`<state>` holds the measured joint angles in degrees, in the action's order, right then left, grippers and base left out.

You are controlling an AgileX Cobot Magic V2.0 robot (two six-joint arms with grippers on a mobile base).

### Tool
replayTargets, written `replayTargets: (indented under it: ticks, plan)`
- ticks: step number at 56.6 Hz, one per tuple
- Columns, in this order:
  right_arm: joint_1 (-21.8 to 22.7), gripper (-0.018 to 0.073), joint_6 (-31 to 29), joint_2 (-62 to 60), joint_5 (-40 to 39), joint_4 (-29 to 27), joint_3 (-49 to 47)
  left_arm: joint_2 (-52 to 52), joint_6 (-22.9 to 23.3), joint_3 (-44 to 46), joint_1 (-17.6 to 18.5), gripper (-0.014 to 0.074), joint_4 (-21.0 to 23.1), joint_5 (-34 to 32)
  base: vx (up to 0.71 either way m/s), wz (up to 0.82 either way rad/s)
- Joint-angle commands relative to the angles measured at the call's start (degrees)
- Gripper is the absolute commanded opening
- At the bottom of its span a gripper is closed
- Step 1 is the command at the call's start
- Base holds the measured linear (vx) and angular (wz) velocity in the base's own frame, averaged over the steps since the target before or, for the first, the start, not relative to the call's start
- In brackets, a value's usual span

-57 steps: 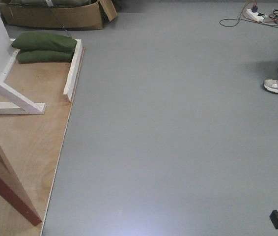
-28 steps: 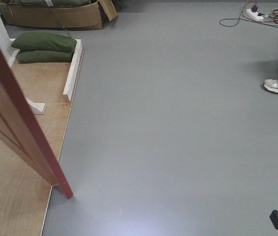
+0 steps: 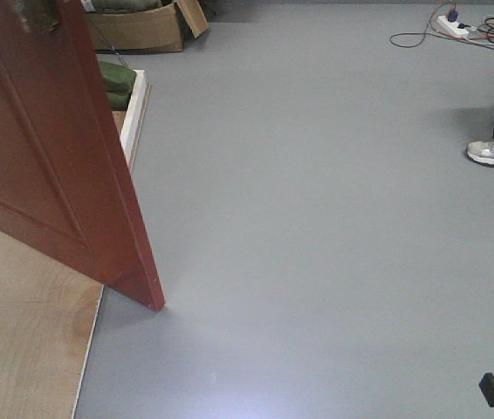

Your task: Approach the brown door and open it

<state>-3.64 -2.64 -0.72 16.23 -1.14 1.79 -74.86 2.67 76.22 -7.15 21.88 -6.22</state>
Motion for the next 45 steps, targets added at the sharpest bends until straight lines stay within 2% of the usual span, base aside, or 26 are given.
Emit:
replayTargets:
  ticks: [1,45]
  plan:
    - [-0.1,0.0,-0.3,-0.7,-4.7,0.4,0.2,1.5,0.0,1.9,0.2,-0.0006,-0.3,-4.0,0.0,0.0]
    - [-0.1,0.0,-0.3,-0.7,-4.7,0.4,0.2,1.5,0.0,1.9,0.2,-0.0006,-0.3,-4.0,0.0,0.0]
